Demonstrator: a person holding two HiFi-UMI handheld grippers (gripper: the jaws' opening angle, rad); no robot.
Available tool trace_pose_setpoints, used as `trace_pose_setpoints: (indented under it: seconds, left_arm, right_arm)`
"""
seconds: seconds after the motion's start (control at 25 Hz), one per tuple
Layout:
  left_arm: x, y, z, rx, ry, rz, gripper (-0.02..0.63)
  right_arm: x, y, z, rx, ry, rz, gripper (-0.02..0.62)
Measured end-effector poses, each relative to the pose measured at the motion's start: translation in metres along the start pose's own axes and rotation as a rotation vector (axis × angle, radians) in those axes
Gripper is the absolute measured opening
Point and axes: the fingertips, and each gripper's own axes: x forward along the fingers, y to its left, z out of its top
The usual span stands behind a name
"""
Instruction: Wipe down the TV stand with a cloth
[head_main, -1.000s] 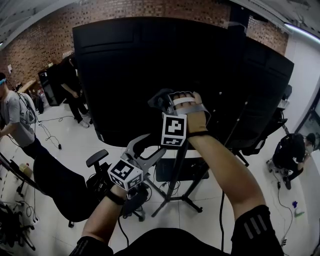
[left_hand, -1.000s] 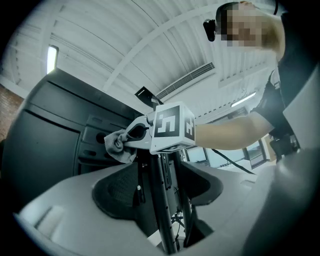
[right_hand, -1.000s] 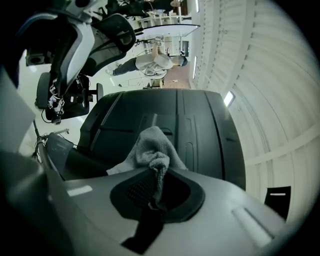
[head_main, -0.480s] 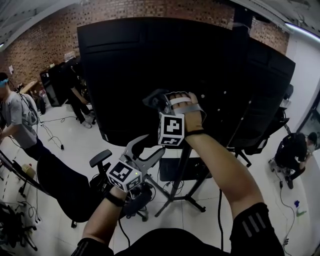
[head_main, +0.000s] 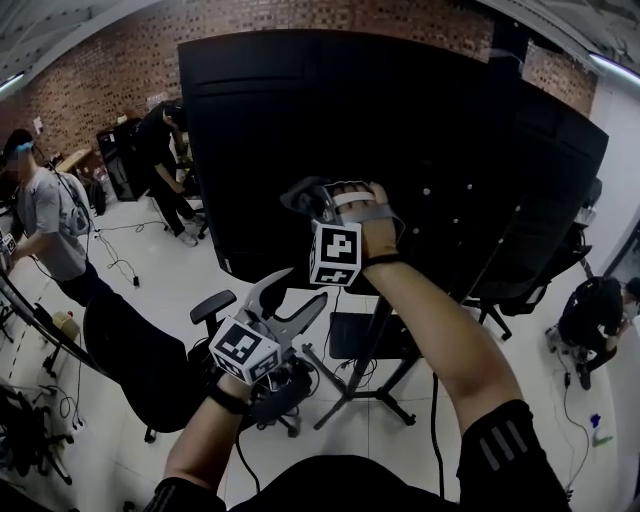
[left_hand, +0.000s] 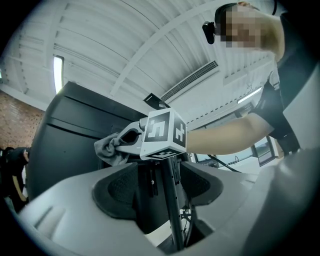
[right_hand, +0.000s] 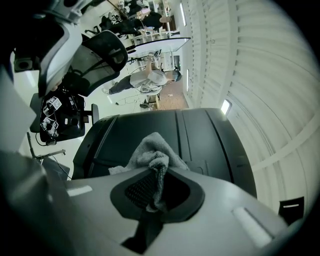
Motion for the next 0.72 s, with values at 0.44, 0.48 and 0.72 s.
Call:
trace_pose_setpoints:
  seconds: [0.44, 0.48, 0.72]
  left_arm:
    - [0.016, -0.017, 0.002, -0.016, -0.016, -0.032, 0.282]
    - [0.021, -0.021, 0.002, -0.016, -0.019, -0.043, 0.282]
    - [0.053, -0.050, 0.015, -0.001, -0.044, -0.105, 0.282]
  right_arm:
    - [-0.091, -0.046, -0.033, 0.357, -0.173, -0.075, 0.020]
    - [-0.101, -0.054, -0.042, 0.389, -0.178, -0.082, 0.020]
    - [-0.151, -0.090, -0.110, 0.540, -0.139, -0.140, 0.021]
